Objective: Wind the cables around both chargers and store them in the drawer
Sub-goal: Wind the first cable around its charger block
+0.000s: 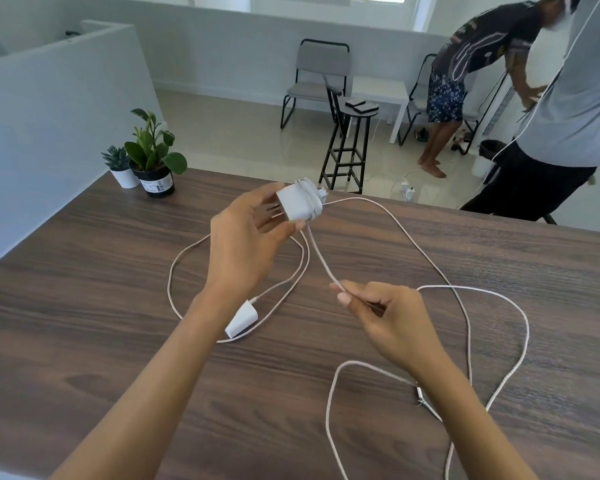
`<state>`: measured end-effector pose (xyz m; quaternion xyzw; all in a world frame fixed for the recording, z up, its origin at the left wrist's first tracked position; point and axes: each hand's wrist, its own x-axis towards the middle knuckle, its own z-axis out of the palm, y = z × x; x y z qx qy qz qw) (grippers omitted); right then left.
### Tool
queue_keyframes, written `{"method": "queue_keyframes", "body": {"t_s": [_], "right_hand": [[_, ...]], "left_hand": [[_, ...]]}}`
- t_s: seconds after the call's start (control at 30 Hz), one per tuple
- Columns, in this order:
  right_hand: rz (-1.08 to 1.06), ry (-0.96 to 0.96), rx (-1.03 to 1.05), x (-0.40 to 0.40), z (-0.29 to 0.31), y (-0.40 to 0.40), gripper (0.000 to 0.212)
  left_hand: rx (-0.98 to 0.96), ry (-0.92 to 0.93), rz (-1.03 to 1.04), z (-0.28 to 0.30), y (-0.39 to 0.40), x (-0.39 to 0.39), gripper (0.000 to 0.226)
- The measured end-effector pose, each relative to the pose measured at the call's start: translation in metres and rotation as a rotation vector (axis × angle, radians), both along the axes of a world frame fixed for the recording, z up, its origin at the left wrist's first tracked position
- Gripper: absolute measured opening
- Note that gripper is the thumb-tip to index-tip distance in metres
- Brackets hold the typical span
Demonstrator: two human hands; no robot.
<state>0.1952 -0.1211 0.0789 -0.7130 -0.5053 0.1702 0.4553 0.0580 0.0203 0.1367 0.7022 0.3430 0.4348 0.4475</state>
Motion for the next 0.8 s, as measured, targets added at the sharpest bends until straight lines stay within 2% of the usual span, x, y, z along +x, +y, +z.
{"method": "queue_keyframes", "body": {"t_s": [0.1, 0.23, 0.37, 0.6, 0.8], "right_hand": [[0.104, -0.281, 0.026, 0.000, 0.017, -0.009, 0.022], [0.092, -0.388, 0.095, 0.001, 0.036, -0.014, 0.018], [0.046, -0.449, 0.159, 0.007, 0.051, -0.014, 0.012], [0.024, -0.516, 0.201, 0.026, 0.063, 0.002, 0.009], [0.041, -0.440, 0.140, 0.039, 0.058, 0.018, 0.010]], "left_hand": [[0.017, 0.043, -0.019, -0.007, 0.006, 0.005, 0.056], [0.049, 0.091, -0.066, -0.023, 0.002, 0.007, 0.056], [0.140, 0.164, -0.133, -0.036, -0.004, 0.005, 0.055], [0.148, 0.203, -0.281, -0.054, -0.031, -0.005, 0.056], [0.110, 0.135, -0.377, -0.053, -0.051, -0.015, 0.056]]}}
